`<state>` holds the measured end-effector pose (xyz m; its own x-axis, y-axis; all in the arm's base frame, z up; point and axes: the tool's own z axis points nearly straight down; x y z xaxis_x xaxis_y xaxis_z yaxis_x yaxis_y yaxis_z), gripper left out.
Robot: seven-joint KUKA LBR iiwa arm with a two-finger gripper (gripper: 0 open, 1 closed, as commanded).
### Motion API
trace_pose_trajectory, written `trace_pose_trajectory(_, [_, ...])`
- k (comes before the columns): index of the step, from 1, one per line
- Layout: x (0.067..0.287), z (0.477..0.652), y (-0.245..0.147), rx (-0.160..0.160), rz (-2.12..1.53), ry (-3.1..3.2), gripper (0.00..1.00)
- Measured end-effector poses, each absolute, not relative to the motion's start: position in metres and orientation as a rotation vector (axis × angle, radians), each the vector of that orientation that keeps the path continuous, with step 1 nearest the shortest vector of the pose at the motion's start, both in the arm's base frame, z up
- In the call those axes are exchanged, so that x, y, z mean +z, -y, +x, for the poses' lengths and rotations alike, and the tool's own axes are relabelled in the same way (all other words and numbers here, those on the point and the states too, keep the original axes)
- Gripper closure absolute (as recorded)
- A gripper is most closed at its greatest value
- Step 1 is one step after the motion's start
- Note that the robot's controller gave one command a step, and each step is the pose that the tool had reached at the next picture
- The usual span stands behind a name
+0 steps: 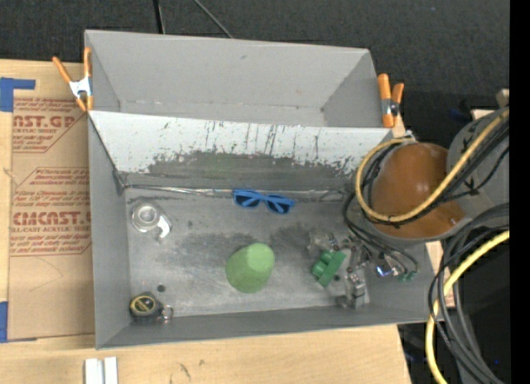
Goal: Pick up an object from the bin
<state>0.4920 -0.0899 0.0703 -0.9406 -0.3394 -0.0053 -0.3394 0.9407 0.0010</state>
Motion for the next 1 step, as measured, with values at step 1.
trace_pose_trajectory(1, [0.0695, 0.4922, 0.0921, 0.002, -0.537, -3.096, 1.0])
